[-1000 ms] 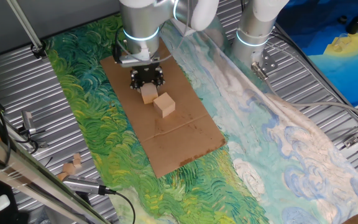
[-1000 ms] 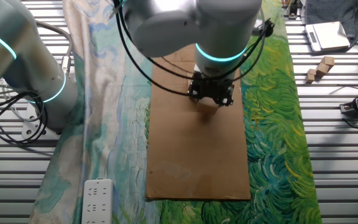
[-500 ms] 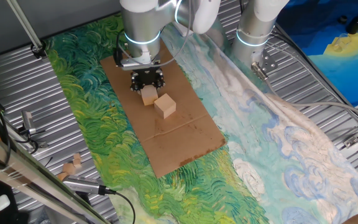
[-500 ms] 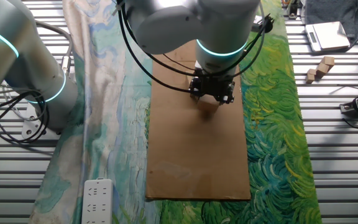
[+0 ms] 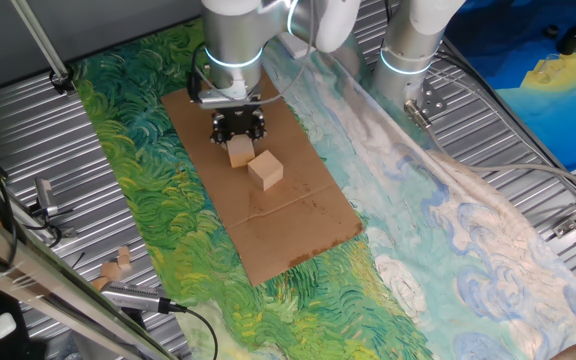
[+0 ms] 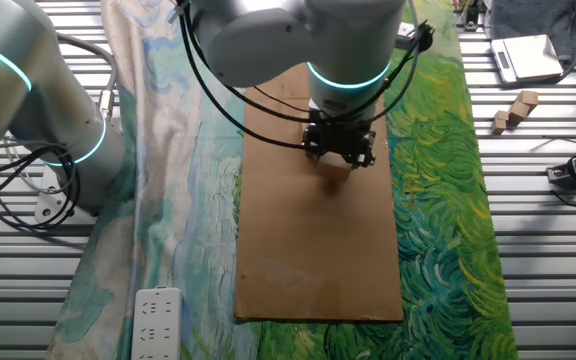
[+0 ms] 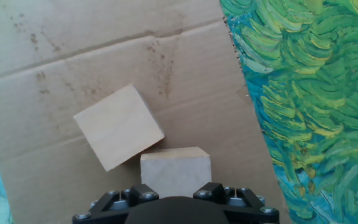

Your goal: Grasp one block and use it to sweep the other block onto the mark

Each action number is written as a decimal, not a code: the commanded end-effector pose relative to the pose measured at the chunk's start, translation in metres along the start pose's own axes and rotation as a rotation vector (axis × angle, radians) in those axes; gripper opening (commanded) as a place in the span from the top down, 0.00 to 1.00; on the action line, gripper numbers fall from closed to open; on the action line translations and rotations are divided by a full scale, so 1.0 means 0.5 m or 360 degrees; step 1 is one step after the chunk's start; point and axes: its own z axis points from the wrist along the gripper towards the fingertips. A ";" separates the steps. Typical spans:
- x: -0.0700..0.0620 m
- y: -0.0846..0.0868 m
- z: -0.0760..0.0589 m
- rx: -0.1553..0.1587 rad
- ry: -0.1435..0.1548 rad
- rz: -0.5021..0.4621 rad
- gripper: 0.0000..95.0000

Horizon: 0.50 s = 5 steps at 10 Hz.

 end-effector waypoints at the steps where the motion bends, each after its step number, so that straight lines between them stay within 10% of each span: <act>1: -0.004 -0.019 -0.001 -0.0009 -0.0007 -0.0015 1.00; 5: -0.018 -0.052 -0.009 -0.0024 -0.0029 0.0051 1.00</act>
